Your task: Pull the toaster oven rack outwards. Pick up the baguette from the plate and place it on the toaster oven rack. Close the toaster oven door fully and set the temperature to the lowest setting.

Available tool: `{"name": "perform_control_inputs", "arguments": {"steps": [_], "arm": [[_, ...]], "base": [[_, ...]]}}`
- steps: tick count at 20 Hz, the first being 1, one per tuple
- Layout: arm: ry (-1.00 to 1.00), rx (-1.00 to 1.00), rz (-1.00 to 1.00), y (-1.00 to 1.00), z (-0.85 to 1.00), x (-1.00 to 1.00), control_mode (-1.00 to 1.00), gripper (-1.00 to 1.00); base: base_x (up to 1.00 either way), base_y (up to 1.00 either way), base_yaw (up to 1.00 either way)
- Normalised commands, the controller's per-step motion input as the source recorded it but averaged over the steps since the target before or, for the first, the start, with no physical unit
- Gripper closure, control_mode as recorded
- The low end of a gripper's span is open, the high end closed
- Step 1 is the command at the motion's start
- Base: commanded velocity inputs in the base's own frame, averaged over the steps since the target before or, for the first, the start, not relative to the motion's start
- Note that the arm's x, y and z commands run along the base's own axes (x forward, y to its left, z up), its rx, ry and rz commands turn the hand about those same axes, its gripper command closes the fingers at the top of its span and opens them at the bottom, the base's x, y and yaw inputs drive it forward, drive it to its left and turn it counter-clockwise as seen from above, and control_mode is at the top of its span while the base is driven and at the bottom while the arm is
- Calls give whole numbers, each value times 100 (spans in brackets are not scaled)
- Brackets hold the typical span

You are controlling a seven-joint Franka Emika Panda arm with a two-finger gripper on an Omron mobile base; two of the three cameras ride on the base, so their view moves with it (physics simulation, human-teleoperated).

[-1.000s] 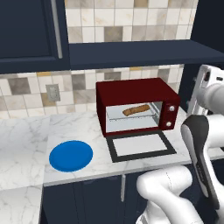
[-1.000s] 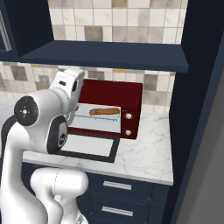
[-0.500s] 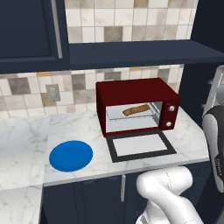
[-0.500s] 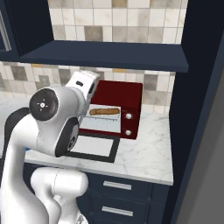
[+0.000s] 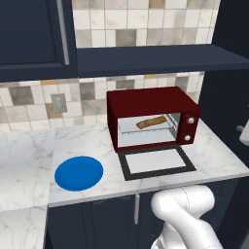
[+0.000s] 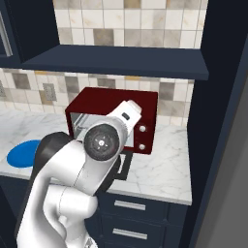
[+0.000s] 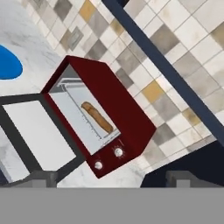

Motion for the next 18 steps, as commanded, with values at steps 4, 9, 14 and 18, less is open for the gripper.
{"name": "perform_control_inputs", "arguments": {"steps": [4,9,14,18], "arm": [[14,18,0,-5,-36,0,-100,-100],[11,11,-1,-4,-39,0,-100,-100],[1,9,0,-9,-27,0,-100,-100],[0,2,0,0,-23,0,-100,-100]], "base": [[0,0,0],[0,0,0],[0,0,0],[0,0,0]]}}
